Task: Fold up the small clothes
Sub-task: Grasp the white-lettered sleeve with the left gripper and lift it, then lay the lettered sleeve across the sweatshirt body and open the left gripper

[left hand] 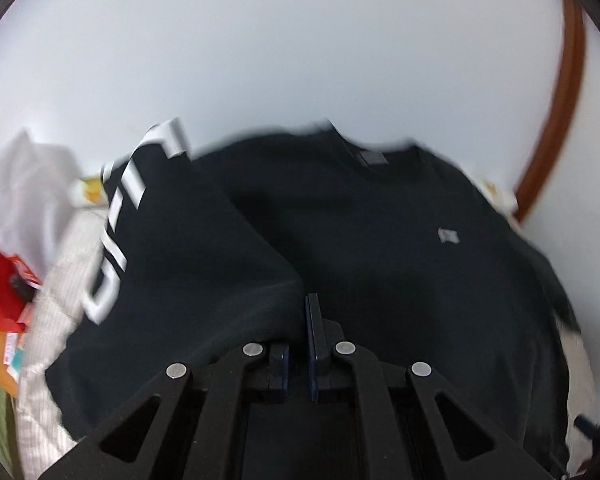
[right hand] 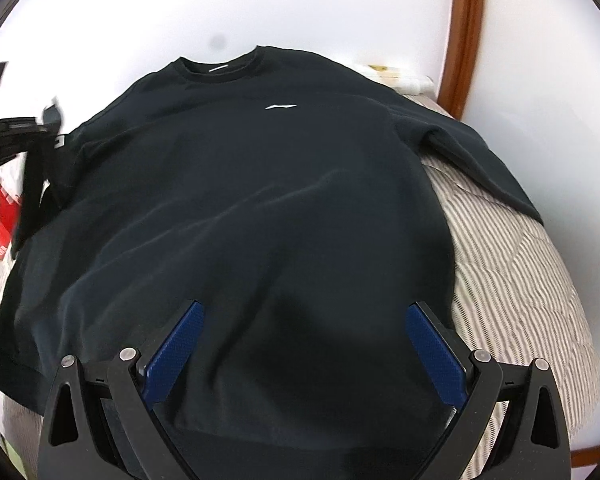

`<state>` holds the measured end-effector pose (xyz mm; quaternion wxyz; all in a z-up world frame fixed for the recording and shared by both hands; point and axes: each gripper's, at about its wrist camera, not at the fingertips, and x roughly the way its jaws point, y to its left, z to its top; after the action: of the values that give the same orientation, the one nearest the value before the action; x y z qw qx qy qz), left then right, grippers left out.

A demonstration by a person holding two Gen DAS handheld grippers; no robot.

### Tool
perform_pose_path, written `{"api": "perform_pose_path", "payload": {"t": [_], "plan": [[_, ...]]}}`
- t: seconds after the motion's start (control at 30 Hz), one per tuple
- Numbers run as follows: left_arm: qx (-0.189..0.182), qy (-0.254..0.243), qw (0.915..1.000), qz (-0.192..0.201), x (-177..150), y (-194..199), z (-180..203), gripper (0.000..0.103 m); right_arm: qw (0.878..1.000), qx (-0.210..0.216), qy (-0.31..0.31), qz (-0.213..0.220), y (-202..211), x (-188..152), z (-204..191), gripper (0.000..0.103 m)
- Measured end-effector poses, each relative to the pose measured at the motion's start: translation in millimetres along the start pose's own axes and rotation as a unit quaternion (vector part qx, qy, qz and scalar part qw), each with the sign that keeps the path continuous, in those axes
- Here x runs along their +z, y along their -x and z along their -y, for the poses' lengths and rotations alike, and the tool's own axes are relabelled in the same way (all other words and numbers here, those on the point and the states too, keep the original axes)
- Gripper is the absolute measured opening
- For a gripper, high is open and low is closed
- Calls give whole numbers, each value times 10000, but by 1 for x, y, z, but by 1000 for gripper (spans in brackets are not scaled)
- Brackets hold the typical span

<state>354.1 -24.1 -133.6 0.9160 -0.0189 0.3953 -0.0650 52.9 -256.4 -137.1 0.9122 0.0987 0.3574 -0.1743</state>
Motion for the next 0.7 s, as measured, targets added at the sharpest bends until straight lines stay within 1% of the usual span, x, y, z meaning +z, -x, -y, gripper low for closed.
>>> {"api": "perform_pose_path", "payload": {"t": [0.07, 0.13, 0.17, 0.2, 0.27, 0.33, 0.37, 0.4, 0.43, 0.47, 0.5, 0.57, 0.6, 0.67, 0.7], "plan": [[43, -38, 9998, -212, -10, -10, 8, 8, 10000, -38, -22, -8, 3, -3, 3, 100], [-86, 74, 9988, -470, -19, -16, 7, 17, 10000, -82, -30, -11, 7, -5, 6, 100], [-153, 146, 9982, -561, -21, -16, 3, 24, 10000, -91, -13, -8, 8, -6, 6, 100], [-221, 241, 9974, -643, -25, -14, -2, 26, 10000, -93, 35, 3, 10, -6, 5, 100], [-284, 369, 9966, -677, -32, -2, -17, 27, 9998, -100, 147, 31, 12, -5, -1, 100], [-210, 425, 9968, -651, -38, 14, -31, 37, 9994, -53, 322, 87, 14, 1, -14, 100], [-177, 456, 9970, -605, -43, 23, -41, 46, 9990, -3, 422, 142, 16, 4, -21, 99], [-189, 508, 9971, -529, -49, 33, -54, 61, 9983, 77, 527, 223, 18, 8, -31, 98], [-183, 564, 9972, -451, -57, 42, -68, 67, 9973, 170, 644, 307, 20, 13, -42, 96], [-118, 631, 9972, -384, -63, 51, -83, 70, 9959, 254, 771, 390, 22, 19, -54, 95], [-10, 701, 9969, -351, -69, 59, -97, 70, 9938, 351, 929, 508, 24, 27, -71, 93], [120, 902, 9952, -373, -84, 73, -130, 70, 9900, 538, 1136, 632, 24, 38, -98, 89], [174, 1055, 9934, -426, -92, 78, -146, 70, 9874, 688, 1253, 674, 23, 44, -115, 85], [173, 1339, 9892, -569, -111, 84, -174, 70, 9821, 954, 1465, 696, 19, 53, -147, 82], [75, 1422, 9877, -645, -122, 86, -186, 70, 9786, 1024, 1639, 709, 14, 57, -168, 82]]}}
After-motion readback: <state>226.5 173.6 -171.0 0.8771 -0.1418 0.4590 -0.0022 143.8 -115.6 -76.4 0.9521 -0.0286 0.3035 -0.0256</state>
